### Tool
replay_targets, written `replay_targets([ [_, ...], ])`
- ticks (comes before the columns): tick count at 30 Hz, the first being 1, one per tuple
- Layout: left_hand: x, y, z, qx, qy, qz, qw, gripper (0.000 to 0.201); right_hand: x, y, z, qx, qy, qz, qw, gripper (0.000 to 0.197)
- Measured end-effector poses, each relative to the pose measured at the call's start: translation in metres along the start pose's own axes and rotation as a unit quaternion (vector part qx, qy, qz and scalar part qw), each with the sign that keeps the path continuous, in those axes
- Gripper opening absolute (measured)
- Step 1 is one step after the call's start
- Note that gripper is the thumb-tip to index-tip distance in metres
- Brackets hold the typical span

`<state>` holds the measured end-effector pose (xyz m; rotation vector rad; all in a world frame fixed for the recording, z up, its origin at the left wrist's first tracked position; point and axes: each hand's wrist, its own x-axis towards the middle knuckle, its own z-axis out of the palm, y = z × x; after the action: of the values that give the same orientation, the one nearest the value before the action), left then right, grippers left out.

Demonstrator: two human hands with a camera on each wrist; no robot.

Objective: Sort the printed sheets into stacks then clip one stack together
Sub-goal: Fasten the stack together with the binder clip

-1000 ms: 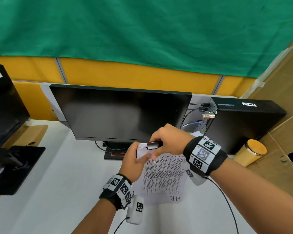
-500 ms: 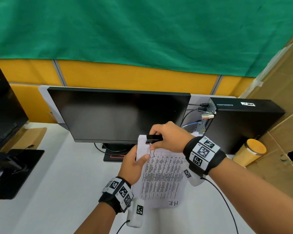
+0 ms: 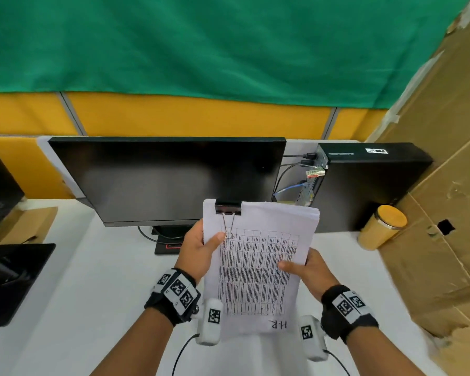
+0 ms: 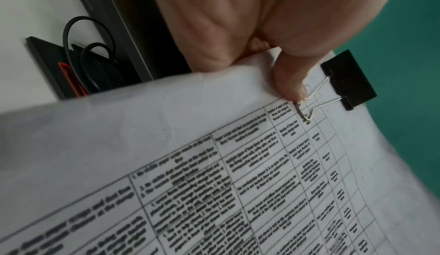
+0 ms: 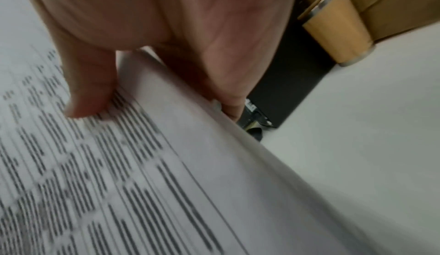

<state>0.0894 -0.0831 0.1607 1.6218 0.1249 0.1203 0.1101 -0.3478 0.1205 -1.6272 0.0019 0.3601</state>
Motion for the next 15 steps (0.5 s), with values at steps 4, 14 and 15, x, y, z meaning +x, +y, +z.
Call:
replay_targets([
  [4, 0.002, 0.002, 0.007, -0.004, 0.012, 0.004, 1.000, 0.027, -0.021, 0.027, -0.002, 0.013, -0.016, 0.036, 0.999, 0.073],
  [14, 0.018, -0.051, 0.021, 0.039, 0.006, -0.074, 0.996, 0.026, -0.056, 0.070, -0.032, -0.058, 0.049, 0.084, 0.994, 0.037],
  [15, 0.013, -0.059, 0.017, 0.067, -0.016, -0.094, 0.993, 0.024, -0.059, 0.076, -0.038, -0.068, 0.057, 0.102, 0.991, 0.036],
])
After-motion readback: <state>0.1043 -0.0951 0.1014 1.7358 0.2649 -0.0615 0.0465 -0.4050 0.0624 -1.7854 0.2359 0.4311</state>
